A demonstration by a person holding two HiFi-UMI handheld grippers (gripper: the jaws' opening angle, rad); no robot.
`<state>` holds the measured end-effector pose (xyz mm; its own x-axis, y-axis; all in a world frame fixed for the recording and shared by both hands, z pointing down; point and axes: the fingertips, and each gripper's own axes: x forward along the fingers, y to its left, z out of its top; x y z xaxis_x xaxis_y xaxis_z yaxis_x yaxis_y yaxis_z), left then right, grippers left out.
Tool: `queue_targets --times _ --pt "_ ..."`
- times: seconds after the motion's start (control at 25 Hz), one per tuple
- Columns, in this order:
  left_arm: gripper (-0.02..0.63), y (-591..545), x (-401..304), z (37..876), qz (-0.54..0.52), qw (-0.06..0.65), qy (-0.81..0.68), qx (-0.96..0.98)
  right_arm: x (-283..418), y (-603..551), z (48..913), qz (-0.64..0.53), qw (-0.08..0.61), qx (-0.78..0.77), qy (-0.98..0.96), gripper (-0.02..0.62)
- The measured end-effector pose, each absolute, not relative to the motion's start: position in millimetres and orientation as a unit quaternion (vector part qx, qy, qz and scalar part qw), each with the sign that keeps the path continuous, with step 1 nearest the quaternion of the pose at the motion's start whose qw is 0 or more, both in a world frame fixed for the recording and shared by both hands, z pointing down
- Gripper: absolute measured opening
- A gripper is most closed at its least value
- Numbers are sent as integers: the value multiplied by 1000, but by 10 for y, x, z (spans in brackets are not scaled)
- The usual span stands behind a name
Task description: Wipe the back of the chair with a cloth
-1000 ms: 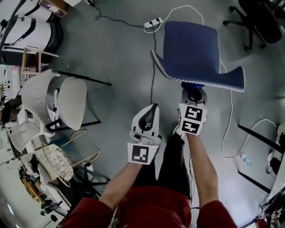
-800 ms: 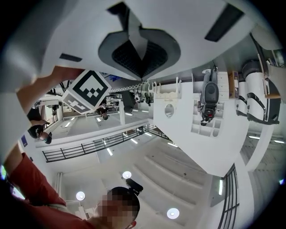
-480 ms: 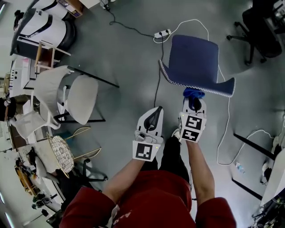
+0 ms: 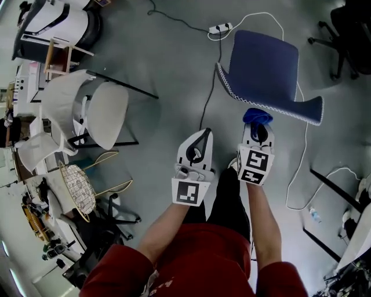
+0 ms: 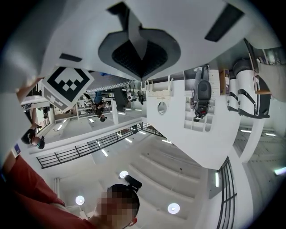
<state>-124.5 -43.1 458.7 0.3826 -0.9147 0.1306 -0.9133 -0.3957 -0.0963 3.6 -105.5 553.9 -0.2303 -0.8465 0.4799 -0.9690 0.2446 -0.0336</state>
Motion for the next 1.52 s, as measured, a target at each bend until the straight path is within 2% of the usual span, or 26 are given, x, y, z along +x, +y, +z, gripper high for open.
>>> queue_targets --times 0.12,0.32,0.48,0.68,1.04,1.52 --pt "14 -599 -1434 4841 -67 24 540 -839 -198 -1119 6027 174 191 594 -762 61" --pt "14 -783 -1626 5627 -49 -17 517 -854 -503 -1256 6917 194 192 602 -751 61" --pt "14 -814 -1758 6119 -54 0 481 -875 -704 -1377 7531 204 186 616 -738 61" --pt "14 -888 -2003 6562 -49 -16 489 -871 -747 -1570 7995 213 187 633 -720 61" --pt "14 -898 -2346 7029 -64 -38 501 -862 -793 -2036 8319 196 192 643 -715 61" --pt "14 -898 -2308 6968 -69 -44 493 -866 -782 -2148 8309 191 220 630 -720 61"
